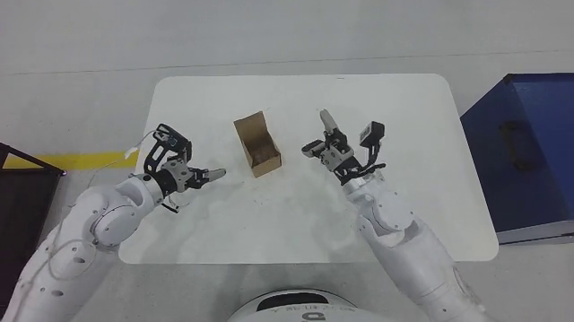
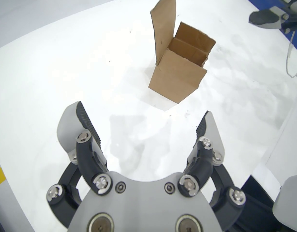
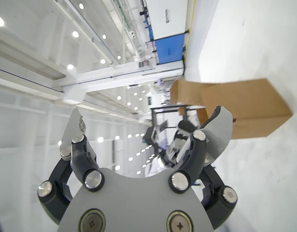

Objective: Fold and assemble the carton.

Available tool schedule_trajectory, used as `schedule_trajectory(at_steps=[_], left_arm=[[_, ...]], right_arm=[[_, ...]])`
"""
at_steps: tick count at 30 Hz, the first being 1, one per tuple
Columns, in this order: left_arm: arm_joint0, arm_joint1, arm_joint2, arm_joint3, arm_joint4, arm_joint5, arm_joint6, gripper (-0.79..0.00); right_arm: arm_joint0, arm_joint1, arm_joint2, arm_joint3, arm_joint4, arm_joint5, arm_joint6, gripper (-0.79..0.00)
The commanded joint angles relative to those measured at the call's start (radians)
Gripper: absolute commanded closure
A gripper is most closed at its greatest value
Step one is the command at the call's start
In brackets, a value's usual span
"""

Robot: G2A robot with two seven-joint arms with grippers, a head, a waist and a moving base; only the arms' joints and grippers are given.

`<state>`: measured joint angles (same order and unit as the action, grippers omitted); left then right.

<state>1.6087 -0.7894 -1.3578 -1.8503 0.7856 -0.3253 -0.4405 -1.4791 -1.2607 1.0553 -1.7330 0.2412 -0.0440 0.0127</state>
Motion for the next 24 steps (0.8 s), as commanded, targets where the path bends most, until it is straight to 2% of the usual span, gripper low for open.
schedule_trajectory(at_steps=[1,5,9,11,13,18,21,24], left_arm=[[-0.031,-0.009,0.045,0.003,0.042,0.045,0.004,-0.785],[-0.074,-0.025,0.106,0.004,0.083,0.094,0.012,-0.785],[-0.103,-0.038,0.154,0.013,0.138,0.161,-0.017,-0.785],[-0.117,-0.045,0.173,0.020,0.156,0.195,-0.027,-0.785],[-0.126,-0.051,0.187,0.025,0.162,0.216,-0.029,-0.785],[-0.144,-0.062,0.208,0.025,0.177,0.246,-0.044,-0.785],[-0.168,-0.069,0.226,0.032,0.193,0.252,-0.083,-0.785],[-0.196,-0.078,0.246,0.044,0.208,0.277,-0.112,-0.785]], right_arm=[[0.090,-0.008,-0.062,0.063,-0.346,0.064,0.036,-0.785],[0.229,-0.020,-0.097,0.169,-0.407,0.131,0.161,-0.785],[0.292,-0.030,-0.103,0.227,-0.410,0.163,0.187,-0.785],[0.312,-0.032,-0.115,0.254,-0.436,0.181,0.214,-0.745],[0.321,-0.033,-0.124,0.271,-0.465,0.187,0.230,-0.785],[0.305,-0.032,-0.136,0.291,-0.511,0.162,0.267,-0.757],[0.285,-0.030,-0.126,0.288,-0.512,0.141,0.265,-0.785],[0.265,-0.027,-0.113,0.290,-0.495,0.097,0.291,-0.773]])
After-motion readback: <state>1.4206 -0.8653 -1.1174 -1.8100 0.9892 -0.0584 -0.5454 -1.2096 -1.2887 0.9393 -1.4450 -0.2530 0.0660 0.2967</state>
